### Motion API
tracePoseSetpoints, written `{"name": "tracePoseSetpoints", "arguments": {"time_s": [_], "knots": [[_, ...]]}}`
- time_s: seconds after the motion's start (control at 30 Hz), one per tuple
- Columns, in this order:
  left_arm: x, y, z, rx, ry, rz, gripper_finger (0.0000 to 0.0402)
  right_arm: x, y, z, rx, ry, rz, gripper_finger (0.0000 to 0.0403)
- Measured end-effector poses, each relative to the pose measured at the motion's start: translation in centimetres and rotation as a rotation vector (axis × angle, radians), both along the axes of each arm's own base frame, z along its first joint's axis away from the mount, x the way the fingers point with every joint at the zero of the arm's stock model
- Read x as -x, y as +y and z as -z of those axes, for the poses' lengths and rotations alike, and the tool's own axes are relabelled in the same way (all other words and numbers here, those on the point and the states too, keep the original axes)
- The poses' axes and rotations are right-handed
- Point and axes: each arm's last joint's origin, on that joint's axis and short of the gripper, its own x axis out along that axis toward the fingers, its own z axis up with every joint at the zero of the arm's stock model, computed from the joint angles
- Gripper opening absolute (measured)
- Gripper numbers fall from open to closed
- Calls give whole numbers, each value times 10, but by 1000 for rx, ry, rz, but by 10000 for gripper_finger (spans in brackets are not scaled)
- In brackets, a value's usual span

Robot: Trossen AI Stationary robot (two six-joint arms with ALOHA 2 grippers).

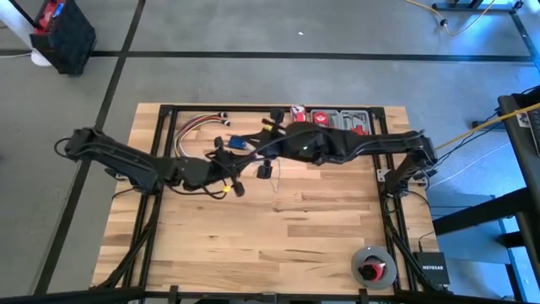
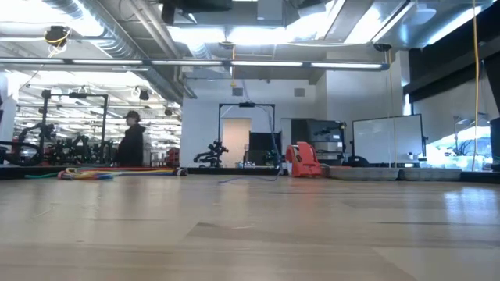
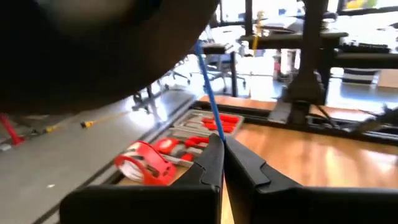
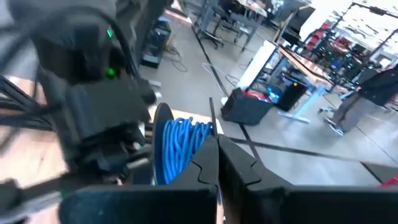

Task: Coil cords
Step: Coil the blue wire on the black spool

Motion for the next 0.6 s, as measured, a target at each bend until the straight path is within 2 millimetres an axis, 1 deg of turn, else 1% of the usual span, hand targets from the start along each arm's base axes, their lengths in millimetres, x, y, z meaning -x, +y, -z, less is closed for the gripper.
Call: {"name": "tracePoseSetpoints", "arguments": {"time_s": [0.2,0.3,0.37,0.5,0.6], "knots": [[-17,1,11,-20,-8,-15,0,28,-2,-30,-12,-86,-25,0],[-21,2,19,-33,27,-16,0,42,-3,-45,-15,-131,-25,0],[-24,1,23,-33,32,-16,0,49,-4,-56,-16,-166,-26,0],[-26,2,25,-34,38,-17,0,64,-5,-86,-1,-248,-27,0],[-26,2,27,-37,47,-17,0,77,-6,-105,3,-275,-27,0]]}}
